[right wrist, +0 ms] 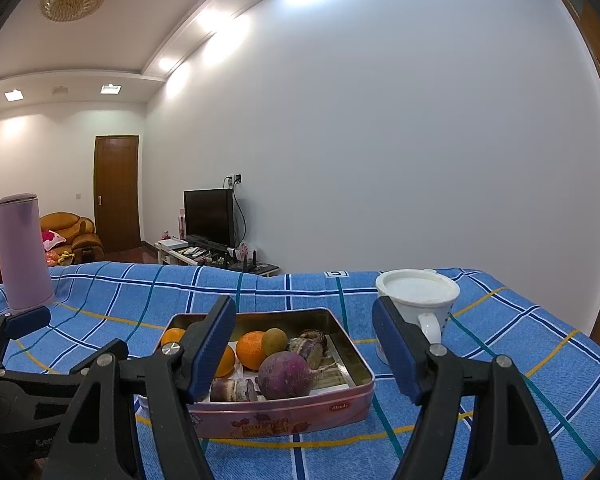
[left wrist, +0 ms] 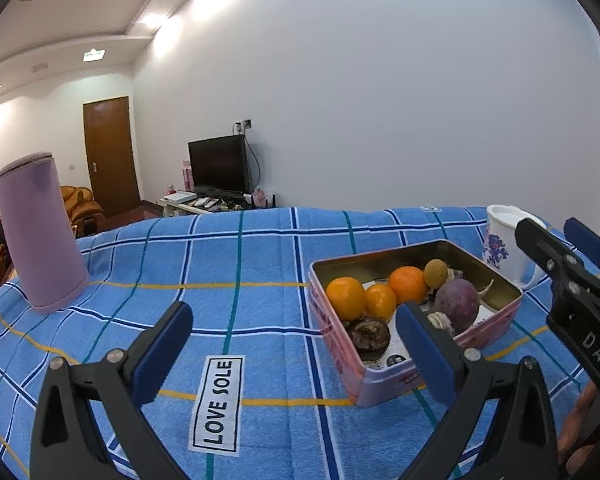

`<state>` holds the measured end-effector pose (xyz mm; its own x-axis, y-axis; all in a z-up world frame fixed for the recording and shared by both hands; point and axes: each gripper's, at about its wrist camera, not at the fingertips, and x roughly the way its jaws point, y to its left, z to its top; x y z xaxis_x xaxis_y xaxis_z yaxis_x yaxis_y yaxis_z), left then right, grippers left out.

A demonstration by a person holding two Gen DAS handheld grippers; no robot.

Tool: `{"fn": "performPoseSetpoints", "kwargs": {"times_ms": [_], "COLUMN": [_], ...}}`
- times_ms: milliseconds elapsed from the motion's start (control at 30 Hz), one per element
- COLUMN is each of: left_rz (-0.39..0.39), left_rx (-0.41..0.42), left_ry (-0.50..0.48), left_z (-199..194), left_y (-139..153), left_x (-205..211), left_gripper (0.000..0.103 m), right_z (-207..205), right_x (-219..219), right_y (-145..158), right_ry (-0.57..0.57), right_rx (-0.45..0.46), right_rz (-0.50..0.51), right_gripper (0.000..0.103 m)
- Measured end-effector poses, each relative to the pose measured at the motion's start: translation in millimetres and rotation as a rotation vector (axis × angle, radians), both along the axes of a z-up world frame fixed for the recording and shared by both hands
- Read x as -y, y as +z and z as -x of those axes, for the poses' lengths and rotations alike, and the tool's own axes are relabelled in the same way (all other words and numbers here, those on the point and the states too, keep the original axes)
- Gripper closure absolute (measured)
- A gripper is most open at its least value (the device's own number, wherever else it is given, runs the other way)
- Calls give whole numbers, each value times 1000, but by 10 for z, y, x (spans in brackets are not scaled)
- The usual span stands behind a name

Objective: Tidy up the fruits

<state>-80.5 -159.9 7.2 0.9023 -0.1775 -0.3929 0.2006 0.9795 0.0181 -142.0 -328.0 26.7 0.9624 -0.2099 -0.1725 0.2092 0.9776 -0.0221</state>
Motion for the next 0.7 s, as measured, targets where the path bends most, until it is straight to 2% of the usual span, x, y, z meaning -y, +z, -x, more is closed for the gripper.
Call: {"fn": "performPoseSetpoints", "kwargs": {"times_ms": [700], "left_rz": [-2], "left_rx": [-22], "left_ry": [15], "left_z": [-43], "left_y": [-7], "left_x": [14], "left_gripper": [0], "right_z": [-14], "right_x": [10], "right_y": [2], "right_ry": [3], "right_rx": [-9], "right_rz": [3], "right_gripper": [31]}}
